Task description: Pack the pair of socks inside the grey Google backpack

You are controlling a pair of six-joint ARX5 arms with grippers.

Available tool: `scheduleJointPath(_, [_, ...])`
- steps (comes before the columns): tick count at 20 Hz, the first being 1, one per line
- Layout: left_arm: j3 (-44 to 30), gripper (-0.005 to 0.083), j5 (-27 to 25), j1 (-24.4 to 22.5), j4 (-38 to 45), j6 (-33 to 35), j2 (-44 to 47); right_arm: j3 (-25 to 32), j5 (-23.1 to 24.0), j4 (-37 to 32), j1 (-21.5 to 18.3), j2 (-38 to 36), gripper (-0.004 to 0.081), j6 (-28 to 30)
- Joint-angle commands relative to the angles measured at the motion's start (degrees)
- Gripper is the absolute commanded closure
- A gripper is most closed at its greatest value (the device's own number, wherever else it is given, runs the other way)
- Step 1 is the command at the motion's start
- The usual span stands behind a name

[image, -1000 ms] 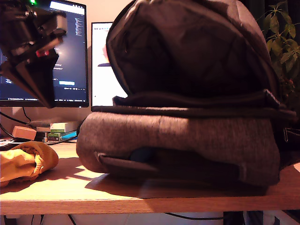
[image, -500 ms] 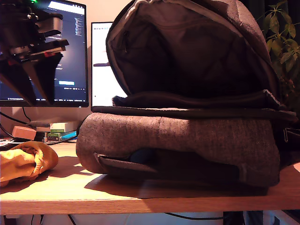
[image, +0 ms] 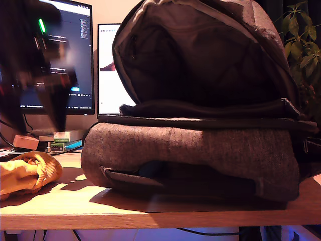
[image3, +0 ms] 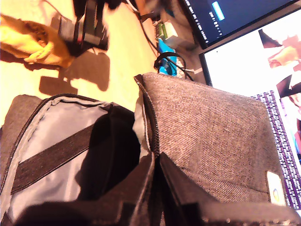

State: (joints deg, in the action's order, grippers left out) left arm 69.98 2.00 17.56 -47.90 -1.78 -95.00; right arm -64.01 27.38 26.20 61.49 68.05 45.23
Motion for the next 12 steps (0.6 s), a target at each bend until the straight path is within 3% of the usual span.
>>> scheduleJointPath(1, [-0.13,0.0011,0.09,-0.31,0.09,-0.9,-2.1,-1.46,0.09,-1.27,-0.17,-0.74,0.0783,-0.28])
scheduleJointPath(10, [-0.15,0.0015,-1.2,-1.01,-3.58,-0.79,-5.16,-1.49,0.2,-1.9,-0.24,-0.74,0.0783,0.39])
scheduleJointPath(12, [-0.15,0.0121,-1.27,-1.07,-4.63,-0.79,-5.57,-1.73,0.26,-2.05,-0.28,-0.74,0.0783,1.27])
